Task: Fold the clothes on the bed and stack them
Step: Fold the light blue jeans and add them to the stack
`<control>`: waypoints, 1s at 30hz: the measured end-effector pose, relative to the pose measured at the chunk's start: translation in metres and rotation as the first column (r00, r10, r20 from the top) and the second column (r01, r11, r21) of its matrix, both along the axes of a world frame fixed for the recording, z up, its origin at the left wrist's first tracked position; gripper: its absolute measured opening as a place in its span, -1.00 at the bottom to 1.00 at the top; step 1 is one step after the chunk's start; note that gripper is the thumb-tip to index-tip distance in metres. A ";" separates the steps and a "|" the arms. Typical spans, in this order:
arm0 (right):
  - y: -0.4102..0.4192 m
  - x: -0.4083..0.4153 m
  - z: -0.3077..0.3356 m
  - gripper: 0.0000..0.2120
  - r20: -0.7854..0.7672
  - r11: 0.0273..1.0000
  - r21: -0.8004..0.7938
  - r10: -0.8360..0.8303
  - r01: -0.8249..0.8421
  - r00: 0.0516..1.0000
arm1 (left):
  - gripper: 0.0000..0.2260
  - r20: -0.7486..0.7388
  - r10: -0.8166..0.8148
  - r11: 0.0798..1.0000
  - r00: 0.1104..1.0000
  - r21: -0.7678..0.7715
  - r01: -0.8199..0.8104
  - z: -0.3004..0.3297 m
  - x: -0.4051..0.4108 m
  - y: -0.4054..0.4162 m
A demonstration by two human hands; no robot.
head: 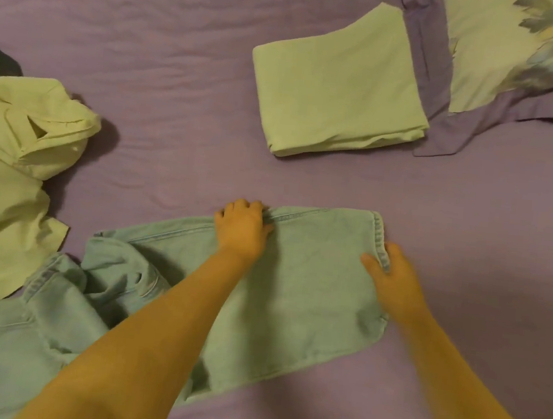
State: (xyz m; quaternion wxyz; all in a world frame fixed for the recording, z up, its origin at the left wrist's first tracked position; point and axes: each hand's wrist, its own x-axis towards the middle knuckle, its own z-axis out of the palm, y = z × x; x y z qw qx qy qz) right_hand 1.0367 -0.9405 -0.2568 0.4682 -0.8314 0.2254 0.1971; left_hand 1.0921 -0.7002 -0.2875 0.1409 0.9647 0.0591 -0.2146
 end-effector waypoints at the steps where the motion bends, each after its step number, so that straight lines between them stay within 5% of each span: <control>1: -0.009 -0.002 0.000 -0.88 0.020 0.997 -0.072 0.015 -0.014 1.000 | -0.71 0.013 0.008 0.998 1.000 -0.065 -0.007 0.001 0.007 -0.006; 3: -0.027 -0.006 0.004 -0.88 0.071 0.991 -0.122 -0.049 0.057 0.996 | -0.77 0.084 -0.033 0.988 0.996 -0.150 0.045 0.003 0.017 -0.020; 6: -0.048 -0.015 0.001 -0.76 0.000 0.973 0.036 -0.230 0.230 0.973 | -0.73 0.048 -0.128 0.983 0.991 -0.125 0.133 0.000 0.020 -0.044; 10: -0.061 -0.028 -0.004 -0.58 -0.182 0.963 0.265 -0.010 0.059 0.983 | -0.56 -0.052 -0.219 0.973 0.974 -0.082 0.215 -0.007 0.023 -0.077; 14: -0.074 -0.037 0.004 -0.71 -0.068 0.980 0.199 0.009 0.005 0.998 | -0.74 0.104 -0.168 0.968 0.980 -0.170 0.184 -0.003 0.029 -0.102; 19: -0.082 -0.044 0.000 -0.26 -0.133 0.980 0.171 0.129 -0.105 0.983 | -0.77 0.110 -0.105 0.975 0.988 -0.186 0.124 -0.009 0.021 -0.120; 22: -0.079 -0.056 -0.001 -0.17 -0.120 0.998 0.068 0.000 0.008 0.993 | -0.58 0.175 -0.175 0.940 0.969 -0.263 0.217 -0.002 0.020 -0.138; 27: -0.078 -0.078 -0.002 -0.35 0.126 0.993 0.001 -0.118 0.119 0.985 | -0.40 0.262 -0.182 0.849 0.948 -0.445 0.286 0.012 0.033 -0.170; 30: -0.078 -0.077 -0.016 -0.42 0.138 0.969 -0.237 -0.034 0.066 0.990 | -0.40 0.305 -0.262 0.877 0.915 -0.321 0.358 0.002 0.038 -0.184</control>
